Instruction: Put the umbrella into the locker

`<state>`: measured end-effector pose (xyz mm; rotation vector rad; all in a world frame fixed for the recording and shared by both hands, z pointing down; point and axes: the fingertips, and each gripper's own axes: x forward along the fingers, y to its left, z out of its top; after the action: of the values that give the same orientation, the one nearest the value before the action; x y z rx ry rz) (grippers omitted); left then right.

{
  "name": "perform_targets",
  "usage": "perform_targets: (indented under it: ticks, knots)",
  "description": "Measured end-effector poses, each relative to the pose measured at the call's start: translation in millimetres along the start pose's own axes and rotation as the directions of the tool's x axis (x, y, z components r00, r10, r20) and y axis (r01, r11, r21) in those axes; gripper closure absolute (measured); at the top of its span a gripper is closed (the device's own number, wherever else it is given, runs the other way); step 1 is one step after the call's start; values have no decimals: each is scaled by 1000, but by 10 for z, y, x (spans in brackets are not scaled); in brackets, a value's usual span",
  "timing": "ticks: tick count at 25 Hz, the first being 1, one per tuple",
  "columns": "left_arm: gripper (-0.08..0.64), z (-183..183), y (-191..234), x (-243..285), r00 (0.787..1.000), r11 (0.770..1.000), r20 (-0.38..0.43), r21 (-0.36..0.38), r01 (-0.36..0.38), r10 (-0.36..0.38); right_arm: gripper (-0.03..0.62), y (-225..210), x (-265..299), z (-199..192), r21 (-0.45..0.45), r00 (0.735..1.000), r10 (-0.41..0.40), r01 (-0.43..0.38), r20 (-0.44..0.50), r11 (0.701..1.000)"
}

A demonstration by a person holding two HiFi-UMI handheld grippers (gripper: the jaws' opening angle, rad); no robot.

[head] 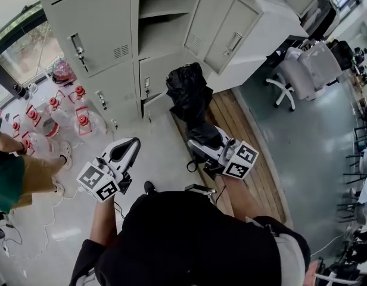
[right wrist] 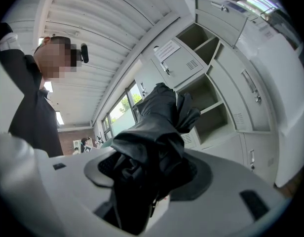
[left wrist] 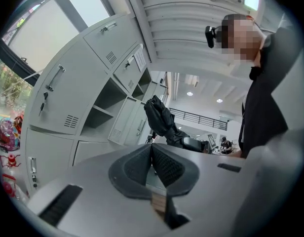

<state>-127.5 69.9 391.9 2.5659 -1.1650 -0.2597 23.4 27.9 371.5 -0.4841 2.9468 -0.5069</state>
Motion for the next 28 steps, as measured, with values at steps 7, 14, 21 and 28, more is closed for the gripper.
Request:
perform_targets:
  ticks: [7,14,21,28]
  knots:
    - [545,177,346,309,996,996,-4,19,89,-89,324,-312,191,227,3,999,-47,47,19,999]
    - [545,293,529,813,992,990,-8,60,128,-128,324,-694,290,463,-17,1000,-20,20,13,1000]
    - [545,417,780,1480,994,991,-19,78,108,-107,324,-1305,396,658,-36,998,60,-60,6,998]
    - [545,743,1027,2216,997,992,-13,104,74,-73,324,-1931,433,967,-49,996,94,-94,-4,994]
